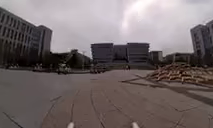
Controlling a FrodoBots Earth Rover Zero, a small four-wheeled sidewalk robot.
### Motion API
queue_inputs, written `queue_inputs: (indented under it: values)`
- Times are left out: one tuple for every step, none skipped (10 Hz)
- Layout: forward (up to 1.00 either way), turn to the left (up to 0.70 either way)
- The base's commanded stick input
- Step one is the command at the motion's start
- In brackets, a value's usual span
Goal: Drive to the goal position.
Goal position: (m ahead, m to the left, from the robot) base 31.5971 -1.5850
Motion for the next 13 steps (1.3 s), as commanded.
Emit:
queue_inputs:
  values:
    - [0.70, 0.00]
    - [0.70, 0.00]
    - [0.70, 0.00]
    - [0.70, 0.00]
    - [0.70, 0.00]
    - [0.70, 0.00]
    - [0.70, 0.00]
    - [0.70, 0.00]
    - [0.70, 0.00]
    - [0.70, 0.00]
    - [0.70, -0.10]
    - [0.70, -0.25]
    - [0.70, -0.27]
